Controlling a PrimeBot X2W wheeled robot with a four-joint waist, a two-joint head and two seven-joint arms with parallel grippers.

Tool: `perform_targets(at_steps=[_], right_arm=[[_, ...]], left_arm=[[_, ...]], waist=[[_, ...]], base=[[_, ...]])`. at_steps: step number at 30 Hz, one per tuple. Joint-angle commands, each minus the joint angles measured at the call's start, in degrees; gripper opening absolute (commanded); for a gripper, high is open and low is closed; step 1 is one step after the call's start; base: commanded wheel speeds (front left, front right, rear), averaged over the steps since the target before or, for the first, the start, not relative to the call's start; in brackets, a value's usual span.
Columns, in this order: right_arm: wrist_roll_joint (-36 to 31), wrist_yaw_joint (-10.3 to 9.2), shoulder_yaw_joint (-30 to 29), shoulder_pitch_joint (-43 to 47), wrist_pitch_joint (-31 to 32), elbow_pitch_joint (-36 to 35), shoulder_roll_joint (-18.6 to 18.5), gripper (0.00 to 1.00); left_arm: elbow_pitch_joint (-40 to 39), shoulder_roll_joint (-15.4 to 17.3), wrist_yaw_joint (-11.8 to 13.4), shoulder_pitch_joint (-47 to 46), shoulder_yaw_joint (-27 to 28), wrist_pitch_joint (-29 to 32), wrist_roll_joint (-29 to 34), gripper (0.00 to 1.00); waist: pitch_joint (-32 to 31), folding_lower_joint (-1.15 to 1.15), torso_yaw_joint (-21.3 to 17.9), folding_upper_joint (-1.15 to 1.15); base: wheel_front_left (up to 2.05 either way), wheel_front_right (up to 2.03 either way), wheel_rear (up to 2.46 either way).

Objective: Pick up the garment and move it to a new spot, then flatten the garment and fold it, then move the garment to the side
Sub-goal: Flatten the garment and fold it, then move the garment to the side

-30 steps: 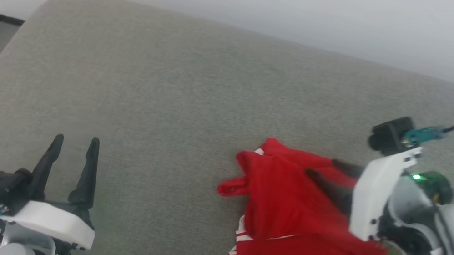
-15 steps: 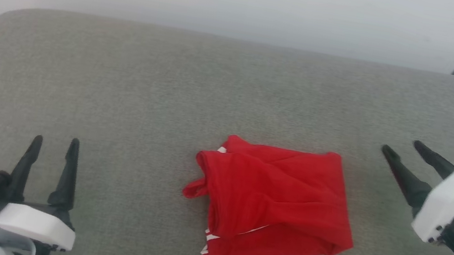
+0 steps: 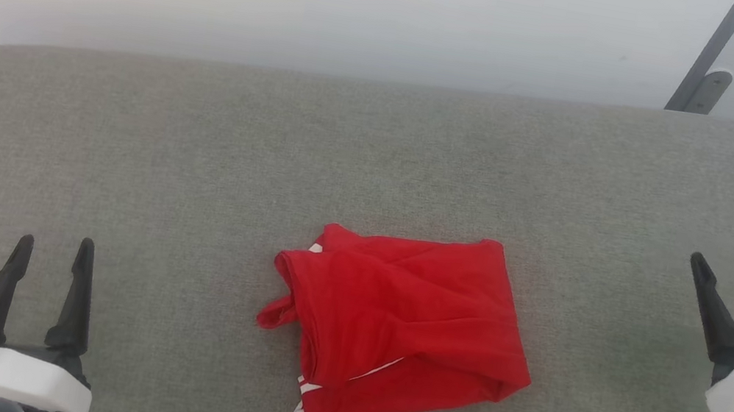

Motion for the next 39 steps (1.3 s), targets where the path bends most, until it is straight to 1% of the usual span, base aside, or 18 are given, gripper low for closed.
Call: perform_targets(at_steps=[1, 4, 9, 23, 30, 34, 38, 39], right_arm=[[-0.32, 0.02, -0.5, 0.74, -1.21, 0.55, 0.62, 1.0], [-1.76, 0.01, -1.87, 2.13, -4.94, 3.15, 1.43, 1.0], [-2.67, 0.01, -2.87, 3.08, -8.0, 5.38, 2.48, 1.0], [-3.24, 0.01, -2.86, 3.43, -9.26, 6.97, 3.6, 1.0], [-1.16, 0.01, -1.1, 3.36, -6.62, 5.61, 3.74, 1.0], [0.79, 0.01, 1.5, 2.63, -2.43, 4.52, 3.79, 1.0], [3.64, 0.02, 4.72, 1.64, 3.17, 2.9, 3.38, 1.0], [3.64, 0.02, 4.72, 1.64, 3.17, 2.9, 3.38, 1.0]], left_arm=[[-0.27, 0.12, -0.13, 0.68, 0.24, -0.25, 0.1, 1.0], [-0.61, 0.27, -0.13, 1.18, 0.71, -0.25, -0.05, 1.0], [-0.73, 0.54, -0.13, 1.42, 0.7, -0.25, -0.14, 1.0], [-0.72, 0.95, -0.14, 1.48, 0.42, -0.25, -0.35, 1.0], [-0.7, 0.77, -0.14, 1.21, -0.15, -0.25, -0.38, 1.0], [-0.67, 0.27, -0.14, 1.43, -0.55, -0.25, -0.16, 1.0], [-0.57, -0.5, -0.14, 1.37, -1.25, -0.25, 0.19, 1.0], [-0.57, -0.5, -0.14, 1.37, -1.25, -0.25, 0.19, 1.0]], waist=[[-0.18, 0.0, -0.22, 0.0], [-0.28, 0.0, -0.4, 0.0], [-0.18, 0.0, -0.39, 0.0], [-0.41, 0.0, 0.07, 0.0], [-0.18, 0.0, 1.57, 0.0], [-0.02, 0.0, 3.15, 0.0], [0.33, 0.0, 5.12, 0.0], [0.33, 0.0, 5.12, 0.0]], base=[[0.0, 0.0, 0.0], [0.0, 0.0, 0.0], [0.0, 0.0, 0.0], [0.0, 0.0, 0.0], [0.0, 0.0, 0.0], [0.0, 0.0, 0.0], [0.0, 0.0, 0.0], [0.0, 0.0, 0.0]])
